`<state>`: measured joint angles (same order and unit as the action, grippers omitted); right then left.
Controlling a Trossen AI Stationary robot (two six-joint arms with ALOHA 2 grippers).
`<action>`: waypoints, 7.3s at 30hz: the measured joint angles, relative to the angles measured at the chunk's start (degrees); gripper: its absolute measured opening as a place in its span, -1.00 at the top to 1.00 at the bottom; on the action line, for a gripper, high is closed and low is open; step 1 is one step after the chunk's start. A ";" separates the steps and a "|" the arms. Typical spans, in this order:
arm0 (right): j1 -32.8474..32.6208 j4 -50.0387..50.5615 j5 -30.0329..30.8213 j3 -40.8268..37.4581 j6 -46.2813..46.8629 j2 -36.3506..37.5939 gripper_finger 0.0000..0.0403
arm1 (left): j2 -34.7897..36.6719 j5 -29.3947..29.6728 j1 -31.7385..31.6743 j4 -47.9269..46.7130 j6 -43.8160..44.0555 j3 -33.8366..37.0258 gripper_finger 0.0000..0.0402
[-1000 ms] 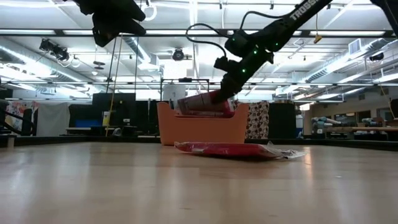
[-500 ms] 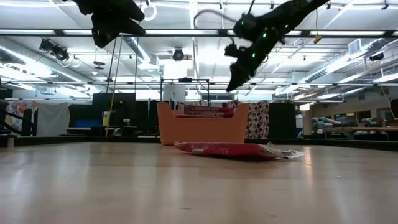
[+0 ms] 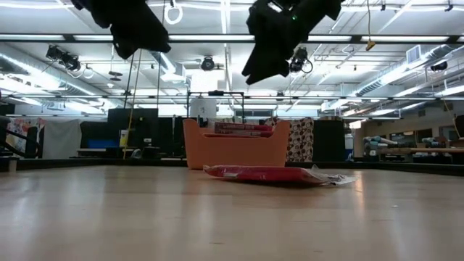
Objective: Sort popcorn bags into baskets
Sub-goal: Put the red popcorn bag into the orange bin
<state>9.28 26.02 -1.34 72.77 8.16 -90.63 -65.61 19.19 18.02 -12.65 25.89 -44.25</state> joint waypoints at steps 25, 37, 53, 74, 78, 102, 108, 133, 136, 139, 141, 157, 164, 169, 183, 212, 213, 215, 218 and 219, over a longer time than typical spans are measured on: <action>-32.40 1.96 15.92 0.02 24.85 -13.76 -0.05 | -3.97 -4.50 6.38 10.69 12.44 -0.07 0.35; -37.25 5.40 23.51 2.12 22.76 -20.85 -0.15 | -3.95 -3.43 8.19 10.97 13.93 -0.07 0.35; -36.81 0.17 28.89 -2.61 23.17 -20.89 -0.15 | -3.95 1.69 8.57 8.25 13.81 -0.04 0.35; -34.89 1.17 30.04 -7.72 21.58 -20.87 0.40 | -3.95 4.56 8.46 7.89 13.92 -0.04 0.35; -34.67 1.06 28.67 -7.72 20.26 -20.82 0.70 | -3.95 4.56 8.46 7.89 13.90 -0.04 0.35; -24.85 1.60 2.07 2.94 20.15 -13.82 0.99 | -18.91 0.04 8.13 9.77 -2.60 0.00 0.09; -21.27 -1.44 -9.42 3.30 20.17 -12.70 0.99 | -19.91 8.21 8.19 10.05 -3.89 0.00 -0.19; -16.94 -4.30 -17.80 3.23 22.00 -11.25 0.99 | -19.88 -1.20 6.51 10.70 0.52 -0.02 0.18; -16.92 -4.86 -17.78 3.23 22.88 -11.25 0.99 | -19.80 -0.86 6.51 11.54 1.51 -0.04 0.16; -16.94 -6.09 -17.81 3.23 23.94 -11.25 0.99 | -19.80 -0.26 6.52 11.59 1.51 -0.04 0.10; -16.92 -7.69 -17.79 3.23 24.93 -11.25 0.99 | -19.80 0.01 6.53 11.50 1.51 -0.04 0.06; -15.41 -21.43 -23.56 3.23 28.41 -11.32 0.98 | -19.80 -4.87 6.64 10.69 1.53 -0.04 0.40; -14.64 -24.05 -24.15 3.21 28.88 -11.39 0.94 | -19.78 -7.44 6.64 10.98 4.14 -0.09 0.78; -13.75 -22.67 -27.10 3.28 30.03 -11.19 0.79 | -19.80 -7.77 6.64 10.36 5.33 -0.04 0.85; -7.69 4.65 -9.13 3.30 23.13 4.09 0.69 | -16.37 -11.85 -3.23 -12.13 -0.80 -13.78 0.85; 12.59 16.20 2.48 3.21 -2.25 15.85 0.69 | -27.18 -12.18 -43.58 -17.92 -29.05 -38.17 0.83; 12.96 15.96 1.66 3.21 -3.32 15.76 0.69 | -28.63 -12.16 -44.18 -17.96 -30.01 -39.40 0.83; 13.73 16.05 0.28 3.21 -5.49 15.72 0.69 | -31.70 -11.61 -45.29 -17.95 -32.56 -41.94 0.83; 14.28 16.78 0.17 3.21 -7.02 15.78 0.69 | -36.24 -9.16 -46.45 -18.05 -36.38 -45.32 0.83; 14.36 16.98 0.17 3.21 -7.18 15.84 0.69 | -37.62 -8.26 -46.73 -18.03 -37.34 -46.27 0.83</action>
<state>23.64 42.99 -1.17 75.99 0.98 -74.79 -103.23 10.93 -28.71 -30.68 -11.45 -90.52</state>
